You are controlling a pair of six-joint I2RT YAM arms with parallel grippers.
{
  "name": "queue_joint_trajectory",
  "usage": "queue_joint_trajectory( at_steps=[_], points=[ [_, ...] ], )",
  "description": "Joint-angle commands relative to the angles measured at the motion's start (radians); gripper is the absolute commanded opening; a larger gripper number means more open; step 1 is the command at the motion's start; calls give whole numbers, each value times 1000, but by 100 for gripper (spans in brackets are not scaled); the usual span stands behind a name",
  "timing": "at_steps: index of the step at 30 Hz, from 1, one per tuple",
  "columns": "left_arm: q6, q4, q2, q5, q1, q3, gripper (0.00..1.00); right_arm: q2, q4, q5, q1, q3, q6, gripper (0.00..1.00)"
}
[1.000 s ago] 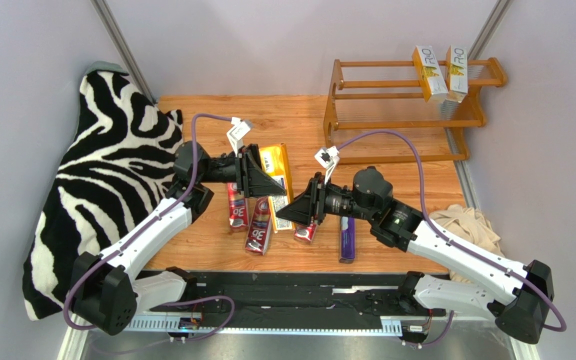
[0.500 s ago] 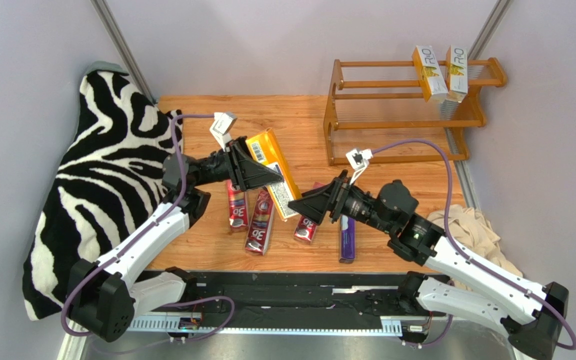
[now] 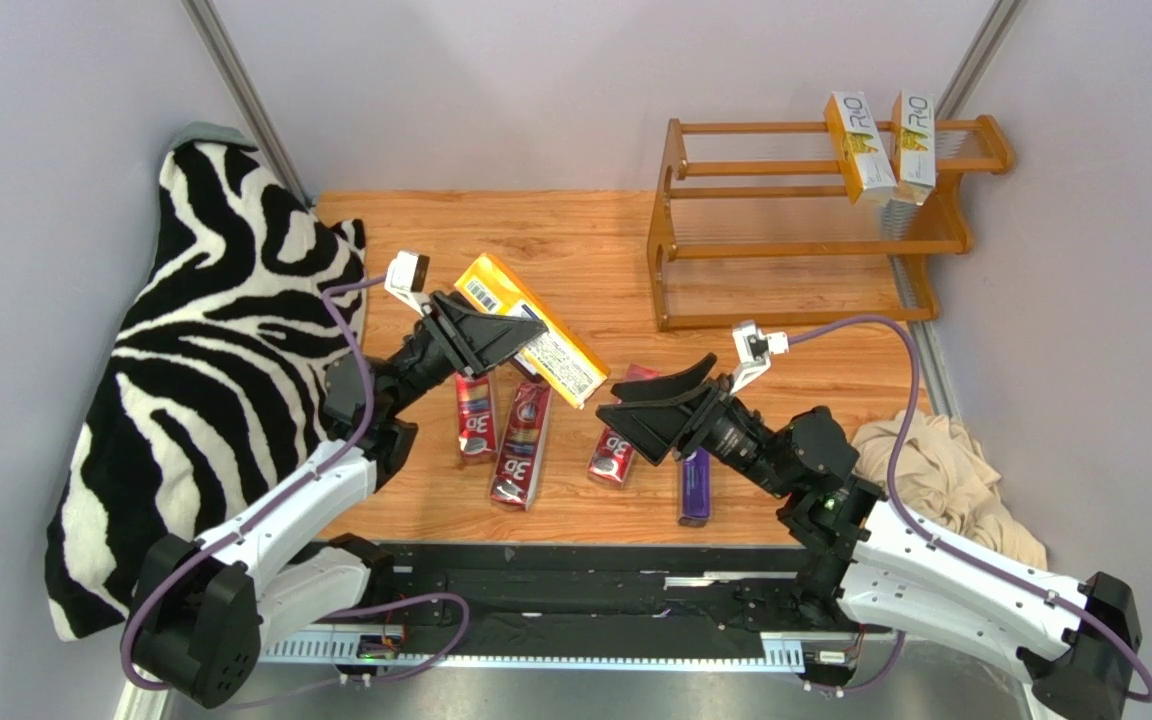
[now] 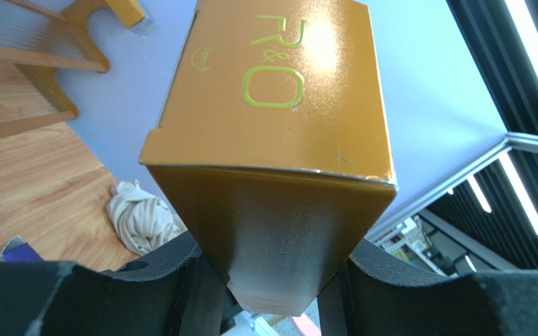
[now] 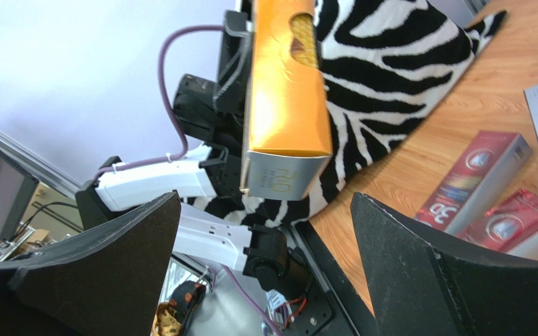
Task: Place and organize the toothpastes onto the shelf
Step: Pick up the toothpaste from the center of the board.
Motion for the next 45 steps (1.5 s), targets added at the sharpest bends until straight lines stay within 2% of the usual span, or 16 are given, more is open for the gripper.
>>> queue_joint_trajectory(
  at_steps=[1, 9, 16, 19, 23, 29, 30, 31, 33, 34, 37, 40, 41, 42, 44, 45],
  points=[
    [-19, 69, -37, -89, 0, 4, 0, 25, 181, 16, 11, 6, -20, 97],
    [-20, 68, -14, -66, -16, 21, 0, 162, 157, 18, 11, 83, -25, 90],
    [-22, 69, -1, -45, -17, 19, 0, 173, 141, 29, 11, 124, -54, 78],
    [-22, 68, 8, -37, -22, 21, 0, 183, 119, 26, 11, 149, -62, 69],
    [-20, 75, 16, -28, -28, 19, 0, 217, 128, 21, 11, 155, -39, 41],
    [-17, 76, 16, -29, -29, 18, 0, 236, 121, 16, 11, 156, -25, 35],
    [-14, 76, 17, -25, -29, 15, 4, 225, 115, 21, 11, 156, -25, 34],
    [-11, 76, 17, -23, -29, 13, 20, 220, 108, 30, 11, 155, -25, 33],
    [-2, 69, 19, -14, -29, 11, 47, 199, 95, 41, 11, 150, -23, 32],
    [3, 61, 19, -6, -29, 11, 68, 190, 85, 50, 11, 149, -23, 32],
    [38, 10, 17, 30, -29, 18, 80, 155, 36, 99, 11, 142, -20, 31],
    [134, -144, -7, 112, -29, 47, 82, 115, -7, 130, 11, 133, -16, 31],
    [183, -215, -21, 154, -29, 74, 94, 104, -23, 136, 11, 127, -14, 30],
    [279, -372, -64, 156, -31, 82, 94, 93, -34, 144, 11, 124, -13, 30],
    [431, -523, -119, 129, -31, 91, 95, 61, -68, 167, 10, 119, -11, 29],
    [484, -697, -183, 107, -31, 99, 96, 52, -79, 183, 11, 118, -10, 29]
  ],
)
